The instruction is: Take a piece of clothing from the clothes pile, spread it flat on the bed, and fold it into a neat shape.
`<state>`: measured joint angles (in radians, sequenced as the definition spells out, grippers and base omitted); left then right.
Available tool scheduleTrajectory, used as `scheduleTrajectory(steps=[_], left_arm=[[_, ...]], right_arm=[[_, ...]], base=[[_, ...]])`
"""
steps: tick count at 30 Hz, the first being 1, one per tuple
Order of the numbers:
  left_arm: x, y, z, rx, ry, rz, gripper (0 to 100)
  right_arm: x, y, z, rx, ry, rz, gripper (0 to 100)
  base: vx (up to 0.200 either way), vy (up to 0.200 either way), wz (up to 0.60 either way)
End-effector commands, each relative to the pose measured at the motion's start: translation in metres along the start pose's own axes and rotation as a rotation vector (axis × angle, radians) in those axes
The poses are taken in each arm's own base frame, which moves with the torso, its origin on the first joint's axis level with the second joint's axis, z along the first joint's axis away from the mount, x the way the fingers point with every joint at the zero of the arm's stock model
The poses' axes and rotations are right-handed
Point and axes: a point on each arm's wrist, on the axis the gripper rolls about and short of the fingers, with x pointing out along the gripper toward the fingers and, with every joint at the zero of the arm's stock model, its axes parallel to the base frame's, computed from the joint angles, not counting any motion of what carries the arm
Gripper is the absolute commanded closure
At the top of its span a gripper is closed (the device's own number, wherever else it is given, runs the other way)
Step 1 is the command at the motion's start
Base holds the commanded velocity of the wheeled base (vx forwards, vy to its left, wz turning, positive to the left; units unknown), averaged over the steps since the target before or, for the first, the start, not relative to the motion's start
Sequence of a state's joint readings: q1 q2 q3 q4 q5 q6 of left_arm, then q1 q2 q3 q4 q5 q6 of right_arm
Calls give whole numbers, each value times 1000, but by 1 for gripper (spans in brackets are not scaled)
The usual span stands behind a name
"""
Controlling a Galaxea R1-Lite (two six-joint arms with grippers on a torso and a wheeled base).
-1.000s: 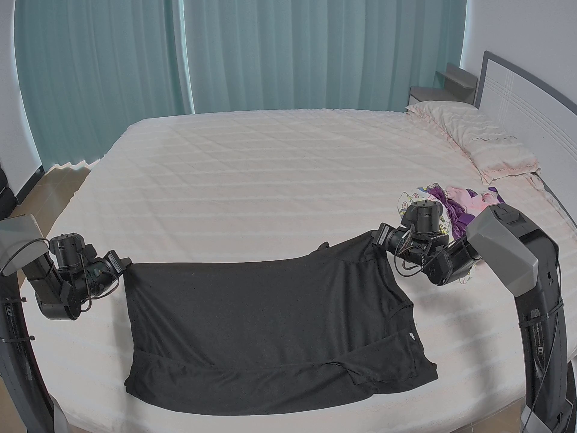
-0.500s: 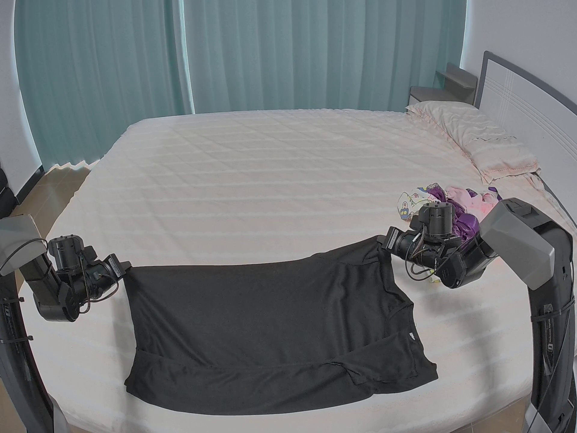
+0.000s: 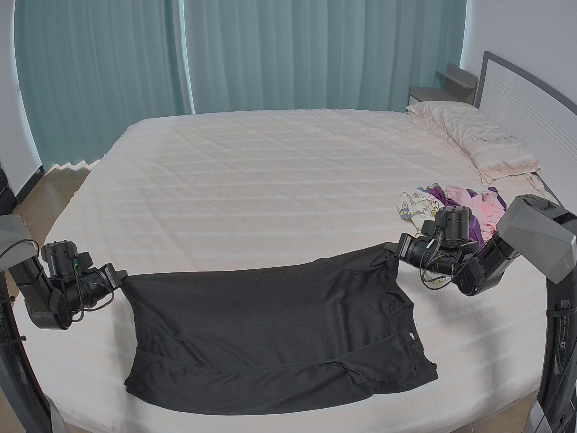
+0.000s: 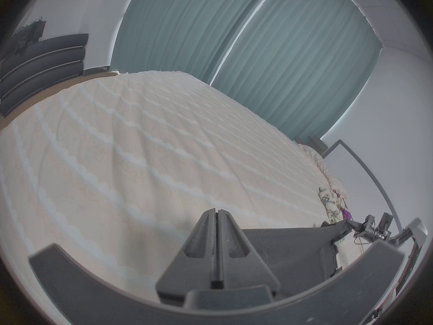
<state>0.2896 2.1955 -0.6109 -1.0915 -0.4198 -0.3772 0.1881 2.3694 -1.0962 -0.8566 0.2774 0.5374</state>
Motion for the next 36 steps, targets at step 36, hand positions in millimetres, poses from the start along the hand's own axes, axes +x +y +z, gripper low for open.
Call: scheduleTrajectory(steps=[36], left_arm=[[-48,20,-93,160,359,86,100]], right_arm=[[-62,-36,-89,-147,256,-41,100]], base=[[0,0,0]])
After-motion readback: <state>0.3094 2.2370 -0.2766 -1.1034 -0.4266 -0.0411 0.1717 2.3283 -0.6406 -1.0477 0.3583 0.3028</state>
